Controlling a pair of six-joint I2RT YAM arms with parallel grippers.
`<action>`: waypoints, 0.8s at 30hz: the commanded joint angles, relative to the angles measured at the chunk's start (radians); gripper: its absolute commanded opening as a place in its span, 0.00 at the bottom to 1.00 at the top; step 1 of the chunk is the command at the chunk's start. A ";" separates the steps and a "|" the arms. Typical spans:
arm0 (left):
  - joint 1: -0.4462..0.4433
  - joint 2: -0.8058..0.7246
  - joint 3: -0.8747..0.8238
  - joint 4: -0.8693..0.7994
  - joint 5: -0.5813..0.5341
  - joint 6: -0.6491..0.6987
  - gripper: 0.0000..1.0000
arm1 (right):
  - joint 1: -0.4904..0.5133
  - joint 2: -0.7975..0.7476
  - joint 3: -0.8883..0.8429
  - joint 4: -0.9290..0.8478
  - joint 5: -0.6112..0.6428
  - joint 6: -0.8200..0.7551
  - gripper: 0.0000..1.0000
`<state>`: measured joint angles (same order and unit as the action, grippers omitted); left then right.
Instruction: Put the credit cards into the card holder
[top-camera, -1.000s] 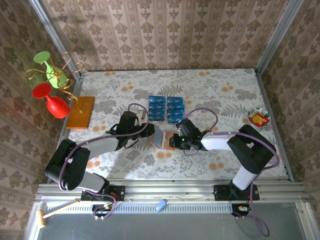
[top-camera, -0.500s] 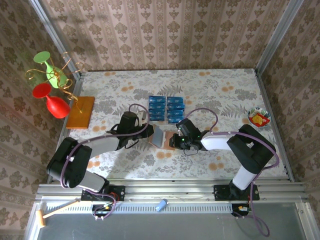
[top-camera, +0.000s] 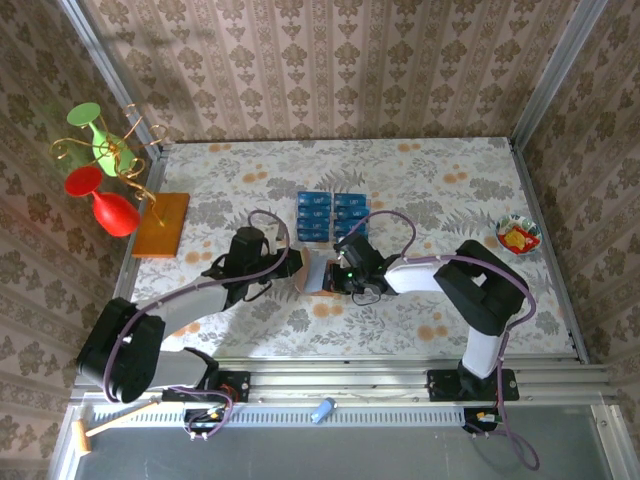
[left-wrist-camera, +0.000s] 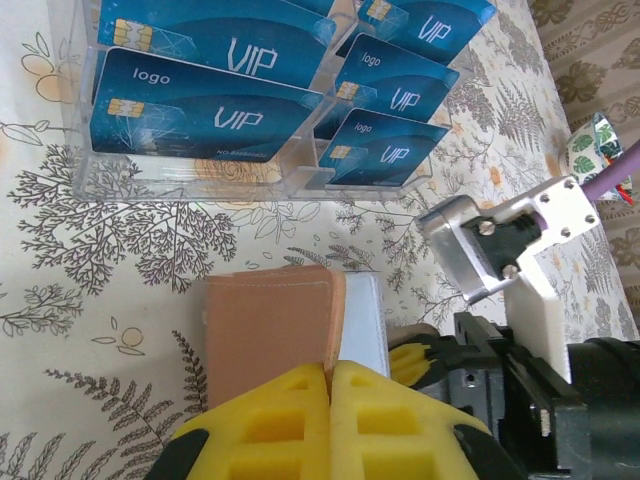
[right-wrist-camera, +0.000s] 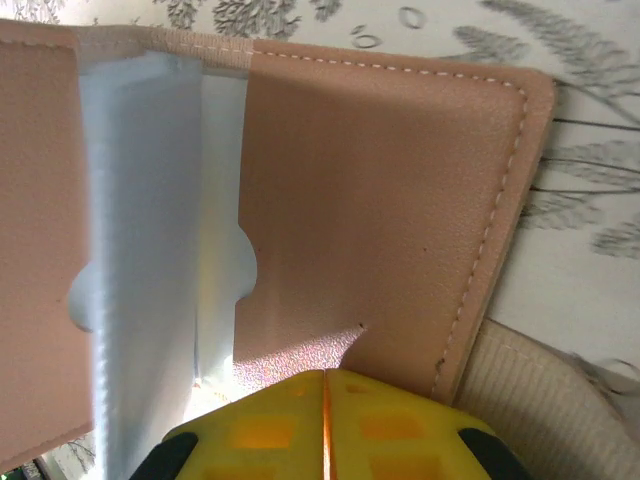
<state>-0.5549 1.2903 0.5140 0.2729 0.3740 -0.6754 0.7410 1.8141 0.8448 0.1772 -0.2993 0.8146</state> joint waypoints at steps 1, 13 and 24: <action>-0.009 -0.020 -0.019 -0.020 0.010 -0.024 0.00 | 0.019 0.054 0.008 -0.076 -0.005 -0.014 0.11; -0.004 -0.029 -0.043 -0.105 -0.073 -0.002 0.00 | -0.023 -0.141 -0.064 -0.176 0.040 -0.037 0.19; 0.003 -0.072 -0.082 -0.113 -0.100 -0.016 0.00 | -0.048 -0.318 -0.053 -0.299 0.088 -0.056 0.21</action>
<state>-0.5556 1.2385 0.4519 0.1780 0.2939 -0.6811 0.6899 1.5040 0.7712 -0.0715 -0.2310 0.7803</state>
